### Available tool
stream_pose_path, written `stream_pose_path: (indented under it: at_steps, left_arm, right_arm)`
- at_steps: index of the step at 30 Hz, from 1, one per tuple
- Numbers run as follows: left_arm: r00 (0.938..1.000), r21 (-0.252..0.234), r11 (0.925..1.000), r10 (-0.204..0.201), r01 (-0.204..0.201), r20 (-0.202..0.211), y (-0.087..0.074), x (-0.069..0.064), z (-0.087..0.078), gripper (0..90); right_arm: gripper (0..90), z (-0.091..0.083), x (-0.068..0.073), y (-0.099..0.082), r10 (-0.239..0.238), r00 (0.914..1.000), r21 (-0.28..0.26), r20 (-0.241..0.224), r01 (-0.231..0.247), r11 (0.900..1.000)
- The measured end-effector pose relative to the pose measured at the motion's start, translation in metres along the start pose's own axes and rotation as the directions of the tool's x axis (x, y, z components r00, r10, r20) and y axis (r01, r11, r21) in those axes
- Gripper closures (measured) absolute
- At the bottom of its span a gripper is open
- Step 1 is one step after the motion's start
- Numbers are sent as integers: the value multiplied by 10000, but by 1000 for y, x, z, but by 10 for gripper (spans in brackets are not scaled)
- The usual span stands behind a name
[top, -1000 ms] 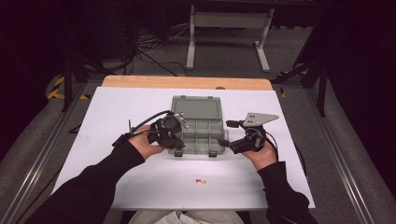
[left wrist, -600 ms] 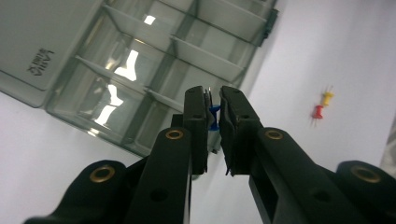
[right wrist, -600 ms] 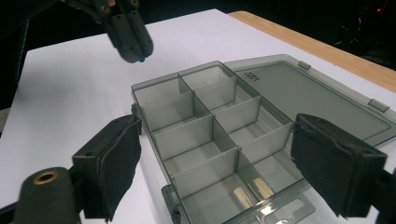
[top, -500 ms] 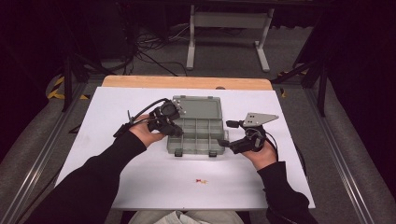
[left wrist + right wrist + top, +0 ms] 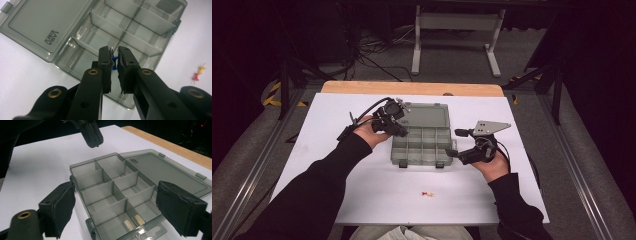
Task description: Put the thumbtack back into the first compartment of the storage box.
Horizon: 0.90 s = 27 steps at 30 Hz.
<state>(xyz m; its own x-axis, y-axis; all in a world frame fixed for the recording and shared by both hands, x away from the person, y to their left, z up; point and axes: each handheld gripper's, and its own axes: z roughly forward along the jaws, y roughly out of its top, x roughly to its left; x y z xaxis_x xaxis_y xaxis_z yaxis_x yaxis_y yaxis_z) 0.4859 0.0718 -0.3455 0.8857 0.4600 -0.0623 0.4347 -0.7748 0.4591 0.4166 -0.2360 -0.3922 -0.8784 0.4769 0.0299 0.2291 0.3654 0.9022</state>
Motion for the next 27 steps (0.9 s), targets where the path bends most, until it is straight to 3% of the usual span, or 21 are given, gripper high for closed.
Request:
stream_pose_path:
  at_steps: [17,24,27]
  left_arm:
    - [9941,-29,9965,-840,840,-685,4,25,20,815]
    - [9902,18,9929,-1184,1188,-747,4,32,28,815]
    - [9921,119,9941,-1064,1074,-670,2,34,31,814]
  right_arm:
    - [158,0,0,-1,12,10000,-30,-14,-12,10000]
    - [158,0,-1,-1,13,10000,-28,-10,-13,10000]
    - [157,0,-1,-1,36,10000,-47,-18,-36,10000]
